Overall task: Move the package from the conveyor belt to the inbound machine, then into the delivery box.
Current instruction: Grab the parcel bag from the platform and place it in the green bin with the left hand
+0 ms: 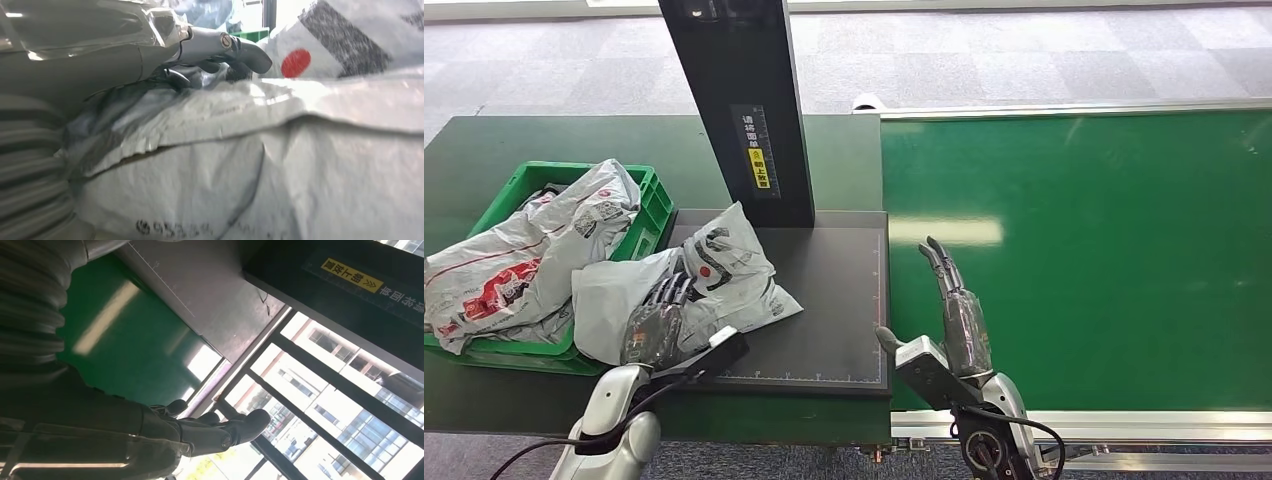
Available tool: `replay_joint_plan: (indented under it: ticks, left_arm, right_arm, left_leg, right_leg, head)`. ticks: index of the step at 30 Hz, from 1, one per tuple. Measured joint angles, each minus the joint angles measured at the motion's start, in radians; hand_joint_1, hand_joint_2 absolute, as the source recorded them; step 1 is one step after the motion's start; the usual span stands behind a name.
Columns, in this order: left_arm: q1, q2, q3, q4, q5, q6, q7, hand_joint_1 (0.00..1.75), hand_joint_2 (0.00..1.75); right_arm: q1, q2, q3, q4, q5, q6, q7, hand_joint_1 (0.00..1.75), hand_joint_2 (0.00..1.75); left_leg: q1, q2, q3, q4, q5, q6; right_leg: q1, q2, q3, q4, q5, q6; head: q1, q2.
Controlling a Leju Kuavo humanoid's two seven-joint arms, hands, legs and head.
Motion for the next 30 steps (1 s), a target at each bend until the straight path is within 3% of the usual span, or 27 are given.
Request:
replay_joint_plan:
  ticks: [2,6,12,22,30]
  left_arm:
    - [-0.002,-0.001,0.0,0.0,-0.004,0.0,0.0,0.07,1.75]
    - [-0.006,-0.002,0.0,0.0,-0.008,-0.001,0.0,1.6,1.75]
    - [-0.005,-0.002,0.0,0.002,-0.018,0.0,-0.003,1.75,1.75]
    - [-0.01,-0.002,0.001,0.004,-0.011,0.038,-0.036,1.75,1.75]
    - [-0.007,-0.001,0.003,0.008,0.033,0.138,-0.094,1.75,1.75]
  right_arm:
    - [0.0,0.001,0.0,0.0,0.0,0.0,0.0,0.0,1.75]
    - [-0.001,0.003,-0.001,0.0,0.0,0.0,0.0,0.0,1.75]
    - [-0.001,0.002,-0.001,0.0,0.0,0.0,0.001,0.0,1.75]
    - [-0.001,0.002,-0.002,0.0,-0.005,0.0,0.001,0.0,1.75]
    - [0.0,0.002,-0.003,0.0,-0.01,0.0,0.0,0.0,1.75]
  left_leg:
    - [0.0,0.0,0.0,0.0,0.0,0.0]
    - [0.0,0.0,0.001,0.0,0.0,0.0]
    - [0.0,0.0,0.002,0.0,0.0,0.0]
    - [0.0,0.0,0.002,0.0,0.0,0.0]
    - [0.0,0.0,0.001,0.0,0.0,0.0]
  right_leg:
    - [0.0,0.0,0.0,0.0,0.0,0.0]
    - [0.0,0.0,0.002,0.0,0.0,0.0]
    - [0.0,0.0,0.002,0.0,0.0,0.0]
    - [0.0,0.0,0.002,0.0,0.0,0.0]
    - [0.0,0.0,0.001,0.0,0.0,0.0]
  head:
    - [0.0,0.0]
    - [0.0,0.0]
    - [0.0,0.0]
    - [0.0,0.0]
    - [0.0,0.0]
